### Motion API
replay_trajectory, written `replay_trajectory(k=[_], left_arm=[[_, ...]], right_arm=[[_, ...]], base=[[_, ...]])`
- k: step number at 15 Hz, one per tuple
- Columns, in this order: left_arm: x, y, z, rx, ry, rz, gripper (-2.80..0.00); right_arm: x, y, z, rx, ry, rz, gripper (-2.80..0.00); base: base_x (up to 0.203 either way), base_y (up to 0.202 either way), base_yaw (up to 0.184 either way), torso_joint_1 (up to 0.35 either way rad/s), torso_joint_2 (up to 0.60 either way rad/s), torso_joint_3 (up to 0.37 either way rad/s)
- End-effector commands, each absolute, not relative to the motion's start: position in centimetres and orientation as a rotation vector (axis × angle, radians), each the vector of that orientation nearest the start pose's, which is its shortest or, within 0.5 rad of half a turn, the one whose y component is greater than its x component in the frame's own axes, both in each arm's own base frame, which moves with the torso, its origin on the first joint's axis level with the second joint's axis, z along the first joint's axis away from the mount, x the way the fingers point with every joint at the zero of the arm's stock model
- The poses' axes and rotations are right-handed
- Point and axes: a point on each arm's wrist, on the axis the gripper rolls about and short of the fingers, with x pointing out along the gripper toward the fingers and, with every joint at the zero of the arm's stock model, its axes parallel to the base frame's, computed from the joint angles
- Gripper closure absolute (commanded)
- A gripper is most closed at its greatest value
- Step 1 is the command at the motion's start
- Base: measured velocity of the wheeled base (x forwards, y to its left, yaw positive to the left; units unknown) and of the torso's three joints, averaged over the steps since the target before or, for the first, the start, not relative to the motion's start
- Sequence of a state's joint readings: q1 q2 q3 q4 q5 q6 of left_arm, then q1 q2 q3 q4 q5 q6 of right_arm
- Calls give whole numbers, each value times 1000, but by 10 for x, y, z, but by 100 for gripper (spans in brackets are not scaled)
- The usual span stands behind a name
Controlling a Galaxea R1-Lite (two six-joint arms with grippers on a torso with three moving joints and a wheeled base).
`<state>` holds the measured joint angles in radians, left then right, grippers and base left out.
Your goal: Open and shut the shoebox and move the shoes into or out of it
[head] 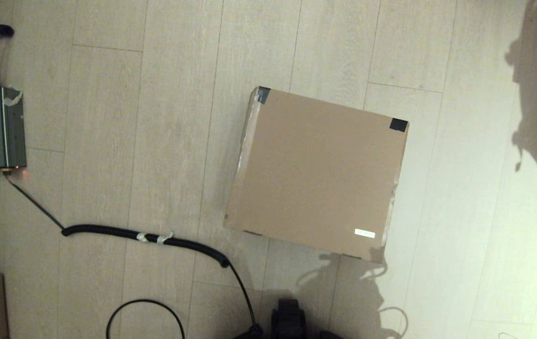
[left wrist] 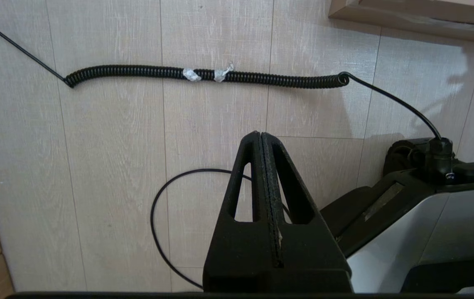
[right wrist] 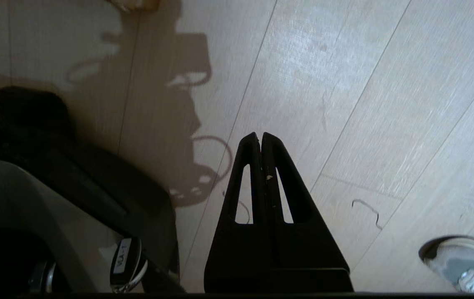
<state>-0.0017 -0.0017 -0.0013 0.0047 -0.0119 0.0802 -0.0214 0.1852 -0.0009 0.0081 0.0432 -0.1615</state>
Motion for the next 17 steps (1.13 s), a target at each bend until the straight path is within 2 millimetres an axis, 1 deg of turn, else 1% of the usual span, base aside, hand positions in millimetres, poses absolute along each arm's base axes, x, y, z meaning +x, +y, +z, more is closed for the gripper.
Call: replay_trajectory(k=[1,2,3,5,7,17], left_arm=[[-23,0,75,81,4,-12,0],[-23,0,75,75,0,-12,0],[-23,0,75,60,0,-8,0],[-23,0,75,45,0,-8,0],[-23,0,75,31,0,-6,0],[-23,0,75,26,0,-2,0]], right_arm=[[-17,1,77,-166,90,42,0],[-21,1,76,-176,27,40,0],[-23,1,75,-171,3,38,0],[-23,1,75,-75,7,23,0],[-23,0,75,-21,5,-4,0],[-23,0,75,2,3,-6,0]], base=[[0,0,0,0,0,0],[0,0,0,0,0,0],[0,0,0,0,0,0],[0,0,0,0,0,0],[0,0,0,0,0,0],[0,0,0,0,0,0]])
